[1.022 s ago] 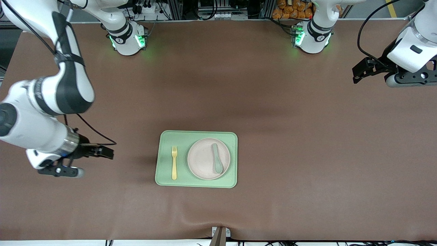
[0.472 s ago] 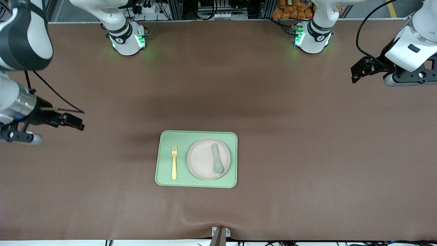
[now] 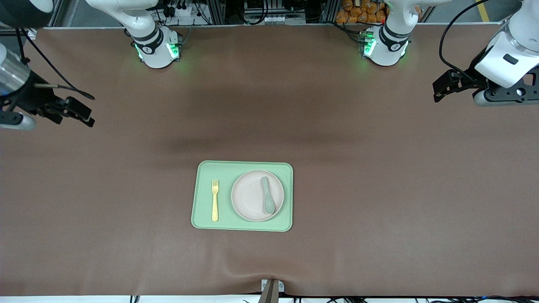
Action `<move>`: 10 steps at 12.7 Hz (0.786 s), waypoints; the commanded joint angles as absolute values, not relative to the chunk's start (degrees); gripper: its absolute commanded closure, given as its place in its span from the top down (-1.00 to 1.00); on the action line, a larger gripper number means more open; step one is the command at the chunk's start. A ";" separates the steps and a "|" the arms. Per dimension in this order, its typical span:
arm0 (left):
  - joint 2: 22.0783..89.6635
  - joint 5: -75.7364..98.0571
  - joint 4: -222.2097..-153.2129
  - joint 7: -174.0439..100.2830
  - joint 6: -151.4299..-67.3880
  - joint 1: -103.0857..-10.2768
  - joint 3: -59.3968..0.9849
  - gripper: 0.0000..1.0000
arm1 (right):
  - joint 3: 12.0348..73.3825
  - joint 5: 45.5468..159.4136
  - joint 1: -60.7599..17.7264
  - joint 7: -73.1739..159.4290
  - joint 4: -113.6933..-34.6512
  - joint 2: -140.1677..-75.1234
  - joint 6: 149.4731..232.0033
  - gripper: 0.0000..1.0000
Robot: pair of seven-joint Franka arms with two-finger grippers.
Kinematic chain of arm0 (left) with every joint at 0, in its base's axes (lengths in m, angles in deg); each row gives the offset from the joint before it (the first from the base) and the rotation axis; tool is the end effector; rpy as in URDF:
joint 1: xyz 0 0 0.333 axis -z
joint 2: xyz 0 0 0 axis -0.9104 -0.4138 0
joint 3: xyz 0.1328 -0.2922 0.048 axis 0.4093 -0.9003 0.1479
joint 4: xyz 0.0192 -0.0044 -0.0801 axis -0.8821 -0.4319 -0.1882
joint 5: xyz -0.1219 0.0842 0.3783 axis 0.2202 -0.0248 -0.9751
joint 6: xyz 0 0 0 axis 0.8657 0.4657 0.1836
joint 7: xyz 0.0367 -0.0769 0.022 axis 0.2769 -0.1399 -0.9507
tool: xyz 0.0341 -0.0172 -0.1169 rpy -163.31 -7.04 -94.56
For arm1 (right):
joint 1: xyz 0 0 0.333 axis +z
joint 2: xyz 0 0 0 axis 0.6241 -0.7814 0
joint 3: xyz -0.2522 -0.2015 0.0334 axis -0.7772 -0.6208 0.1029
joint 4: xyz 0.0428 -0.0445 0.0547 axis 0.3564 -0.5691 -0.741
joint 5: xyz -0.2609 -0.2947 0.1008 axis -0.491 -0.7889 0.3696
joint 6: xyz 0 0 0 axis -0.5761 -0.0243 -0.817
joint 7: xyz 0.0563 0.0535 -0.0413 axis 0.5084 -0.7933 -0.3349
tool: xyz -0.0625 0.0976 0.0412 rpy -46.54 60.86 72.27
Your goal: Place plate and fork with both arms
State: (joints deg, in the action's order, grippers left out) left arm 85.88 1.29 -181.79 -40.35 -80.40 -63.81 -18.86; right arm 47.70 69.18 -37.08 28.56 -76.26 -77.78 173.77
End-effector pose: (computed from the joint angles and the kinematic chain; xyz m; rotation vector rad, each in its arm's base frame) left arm 0.5317 -0.0912 0.6253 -3.1119 -0.0091 0.0301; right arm 0.5453 0.0168 0.5989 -3.0612 0.2372 -0.0939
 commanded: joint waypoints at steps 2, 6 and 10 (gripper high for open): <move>86.85 1.20 -182.66 -39.04 -80.66 -64.24 -19.14 1.00 | 47.81 69.41 -39.66 30.89 -72.55 -79.86 173.03 1.00; 86.77 1.20 -182.22 -38.61 -80.58 -64.24 -19.14 1.00 | 47.89 69.33 -40.55 30.89 -63.07 -84.52 168.30 1.00; 86.77 1.20 -182.04 -36.85 -80.14 -64.33 -19.14 1.00 | 47.81 69.24 -40.64 31.06 -59.52 -86.29 163.54 1.00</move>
